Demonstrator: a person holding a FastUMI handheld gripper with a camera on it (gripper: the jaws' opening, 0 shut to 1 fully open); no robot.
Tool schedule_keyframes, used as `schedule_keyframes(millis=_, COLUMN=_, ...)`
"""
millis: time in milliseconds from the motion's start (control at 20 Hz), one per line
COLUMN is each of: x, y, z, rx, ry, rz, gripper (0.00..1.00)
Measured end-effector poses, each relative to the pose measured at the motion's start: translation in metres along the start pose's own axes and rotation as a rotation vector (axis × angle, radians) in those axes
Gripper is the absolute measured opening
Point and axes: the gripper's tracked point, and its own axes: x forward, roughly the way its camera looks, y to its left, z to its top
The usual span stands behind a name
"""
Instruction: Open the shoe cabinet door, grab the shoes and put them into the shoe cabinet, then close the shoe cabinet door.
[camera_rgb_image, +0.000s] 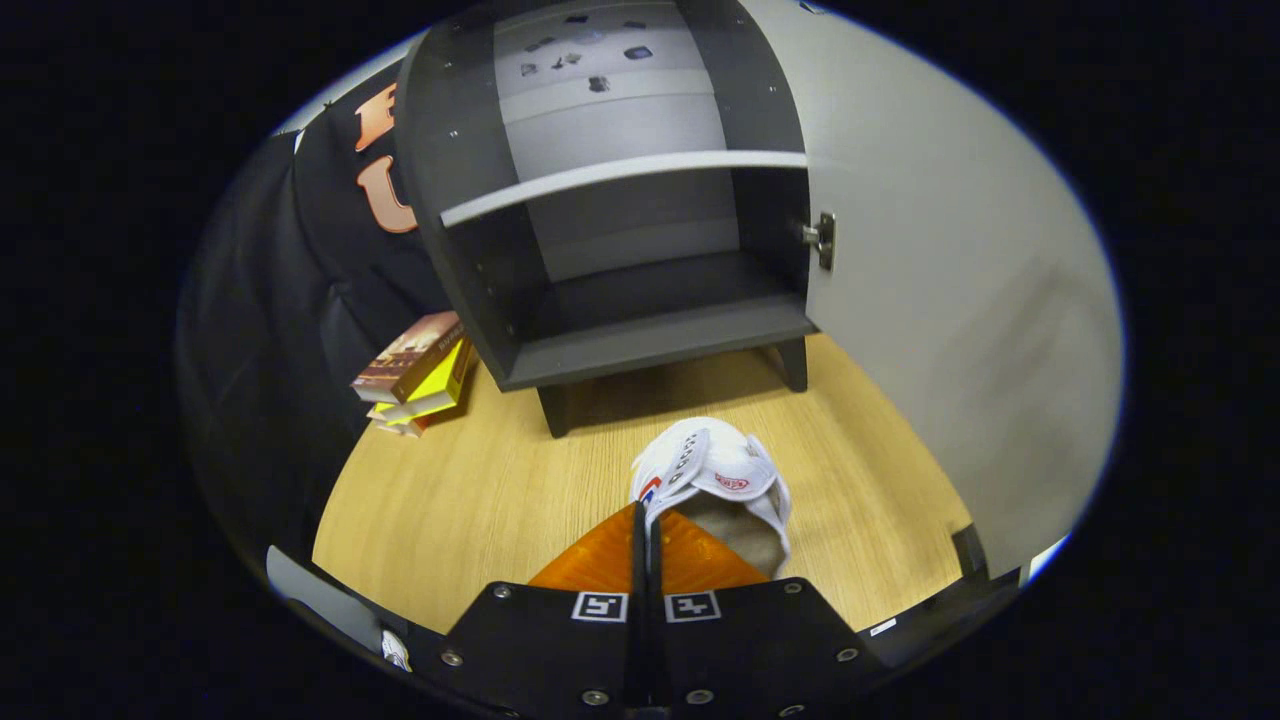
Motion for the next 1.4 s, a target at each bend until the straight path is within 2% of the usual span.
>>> schedule_keyframes(millis=350, x=-0.079, y=0.023, z=0.133, rx=-0.037, ry=-0.272, rz=-0.012, gripper=0.0)
schedule_keyframes(millis=600, x=-0.084, y=0.039, z=0.213, rx=-0.072, ry=-0.366, rz=0.016, gripper=0.0)
schedule_keyframes(millis=850, x=-0.036, y=0.05, z=0.278, rx=-0.111, ry=-0.394, rz=0.038, gripper=0.0)
schedule_keyframes(millis=1000, x=0.01, y=0.057, z=0.31, rx=-0.123, ry=-0.382, rz=0.057, gripper=0.0)
schedule_keyframes(millis=1250, x=0.092, y=0.06, z=0.339, rx=-0.166, ry=-0.331, rz=0.067, gripper=0.0)
schedule_keyframes(millis=1400, x=0.125, y=0.058, z=0.342, rx=-0.217, ry=-0.31, rz=0.049, gripper=0.0)
